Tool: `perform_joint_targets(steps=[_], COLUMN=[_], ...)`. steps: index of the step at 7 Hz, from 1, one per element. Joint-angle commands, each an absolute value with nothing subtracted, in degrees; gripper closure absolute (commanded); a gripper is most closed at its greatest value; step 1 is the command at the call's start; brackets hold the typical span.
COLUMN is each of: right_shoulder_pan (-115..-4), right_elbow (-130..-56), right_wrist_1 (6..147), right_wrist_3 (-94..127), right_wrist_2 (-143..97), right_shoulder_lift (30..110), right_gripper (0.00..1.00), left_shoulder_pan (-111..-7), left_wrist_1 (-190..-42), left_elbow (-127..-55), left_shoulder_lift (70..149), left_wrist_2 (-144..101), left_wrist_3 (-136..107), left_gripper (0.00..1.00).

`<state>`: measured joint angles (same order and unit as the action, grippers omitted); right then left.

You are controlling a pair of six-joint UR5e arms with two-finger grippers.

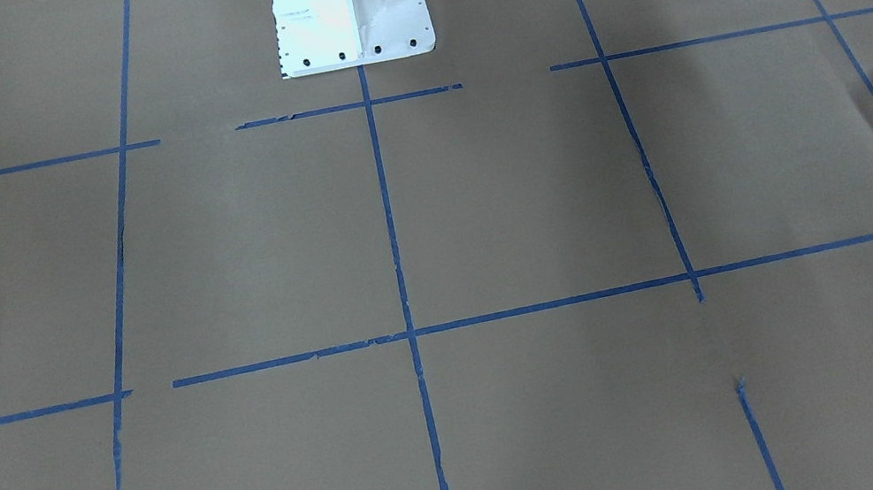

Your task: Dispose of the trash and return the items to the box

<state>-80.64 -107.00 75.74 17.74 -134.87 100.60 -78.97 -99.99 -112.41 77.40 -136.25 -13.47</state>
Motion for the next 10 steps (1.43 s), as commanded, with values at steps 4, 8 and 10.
perform_joint_targets(steps=[4, 8, 10], right_shoulder_pan=[-81.83, -83.13, -86.48], right_elbow=[-105.3, -101.1, -96.95], right_wrist_1=[76.11, 83.79, 93.57], right_wrist_3=[17.23, 9.2, -2.7], right_wrist_2=[-137.9, -137.38, -137.81], right_shoulder_lift=[100.38, 94.26, 87.55], right_gripper=[0.0, 0.0, 0.0], left_shoulder_pan=[-78.57, -84.43, -90.26], left_wrist_1=[-111.36, -89.81, -83.58], left_elbow=[-107.88, -104.94, -104.59], left_shoulder_lift=[72.59, 82.59, 85.87], left_wrist_2=[-137.38, -132.21, -131.92], left_wrist_3=[-7.39, 5.03, 10.11], left_gripper=[0.0, 0.0, 0.0])
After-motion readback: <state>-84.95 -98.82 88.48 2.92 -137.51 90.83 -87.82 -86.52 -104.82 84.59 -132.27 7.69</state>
